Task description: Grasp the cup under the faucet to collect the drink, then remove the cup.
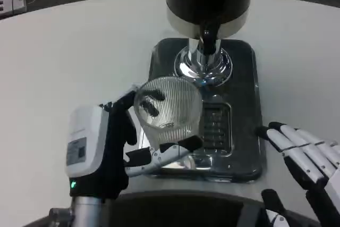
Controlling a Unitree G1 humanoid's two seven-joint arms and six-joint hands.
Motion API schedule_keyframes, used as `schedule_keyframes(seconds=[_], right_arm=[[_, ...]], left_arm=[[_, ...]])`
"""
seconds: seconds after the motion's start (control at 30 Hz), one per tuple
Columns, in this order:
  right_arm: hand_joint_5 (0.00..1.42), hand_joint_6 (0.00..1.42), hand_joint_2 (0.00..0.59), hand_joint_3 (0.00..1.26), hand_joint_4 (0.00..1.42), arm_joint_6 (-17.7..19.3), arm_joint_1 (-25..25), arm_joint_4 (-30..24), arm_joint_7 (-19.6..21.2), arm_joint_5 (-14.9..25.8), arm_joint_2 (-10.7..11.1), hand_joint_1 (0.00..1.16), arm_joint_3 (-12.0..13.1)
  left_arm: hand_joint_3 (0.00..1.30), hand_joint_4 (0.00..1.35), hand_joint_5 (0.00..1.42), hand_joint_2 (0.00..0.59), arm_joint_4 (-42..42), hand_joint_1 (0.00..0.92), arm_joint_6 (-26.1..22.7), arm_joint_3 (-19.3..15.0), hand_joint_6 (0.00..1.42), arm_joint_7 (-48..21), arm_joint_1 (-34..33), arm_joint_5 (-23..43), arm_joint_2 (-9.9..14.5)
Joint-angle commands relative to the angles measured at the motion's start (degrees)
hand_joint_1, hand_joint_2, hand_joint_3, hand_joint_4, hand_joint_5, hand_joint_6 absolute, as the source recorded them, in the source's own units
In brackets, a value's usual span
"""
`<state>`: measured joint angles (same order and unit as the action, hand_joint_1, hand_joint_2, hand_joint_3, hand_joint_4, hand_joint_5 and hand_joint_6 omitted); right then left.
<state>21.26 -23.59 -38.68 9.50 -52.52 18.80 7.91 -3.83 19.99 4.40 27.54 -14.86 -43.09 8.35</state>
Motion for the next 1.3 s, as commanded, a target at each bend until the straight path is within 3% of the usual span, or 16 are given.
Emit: schedule_keyframes(seconds=[0.03, 0.47, 0.63, 1.0, 1.17, 1.3], right_arm=[[0.18, 0.26, 0.554, 0.16, 0.13, 1.10, -1.14, 0.18, 1.00, 0.81, 0.20, 0.39, 1.22], [0.18, 0.26, 0.554, 0.16, 0.13, 2.53, -3.44, 0.20, 1.98, 2.30, -0.31, 0.39, 4.14], [0.18, 0.26, 0.554, 0.16, 0.13, 3.40, -4.41, 0.04, 2.11, 2.83, -0.04, 0.39, 5.18], [0.18, 0.26, 0.554, 0.16, 0.13, 6.24, -6.16, -0.01, 1.92, 3.53, 0.19, 0.39, 6.71], [0.18, 0.26, 0.554, 0.16, 0.13, 7.10, -6.86, -0.12, 1.91, 3.72, -0.12, 0.39, 7.23], [0.18, 0.26, 0.554, 0.16, 0.13, 7.44, -7.14, -0.01, 1.87, 3.78, -0.42, 0.39, 7.46]], left_arm=[[1.06, 1.14, 1.19, 0.008, -3.86, 0.779, -0.65, 1.44, 1.26, 2.51, -3.94, -0.52, 0.39], [1.06, 1.14, 1.18, 0.014, -17.61, 0.779, -2.79, 4.97, 1.26, 7.64, -12.78, -0.92, 1.04], [1.06, 1.14, 1.18, 0.014, -19.32, 0.779, -2.98, 6.78, 1.26, 7.45, -15.38, -1.47, 1.99], [1.05, 1.13, 1.17, 0.015, -25.56, 0.779, -4.90, 8.76, 1.24, 8.20, -18.75, -0.74, 1.62], [1.03, 1.11, 1.14, 0.000, -28.57, 0.758, -5.53, 10.24, 1.22, 6.96, -21.37, -0.28, 2.08], [1.02, 1.01, 1.10, 0.000, -29.09, 0.693, -6.93, 11.05, 1.19, 6.75, -21.84, 0.16, 1.85]])
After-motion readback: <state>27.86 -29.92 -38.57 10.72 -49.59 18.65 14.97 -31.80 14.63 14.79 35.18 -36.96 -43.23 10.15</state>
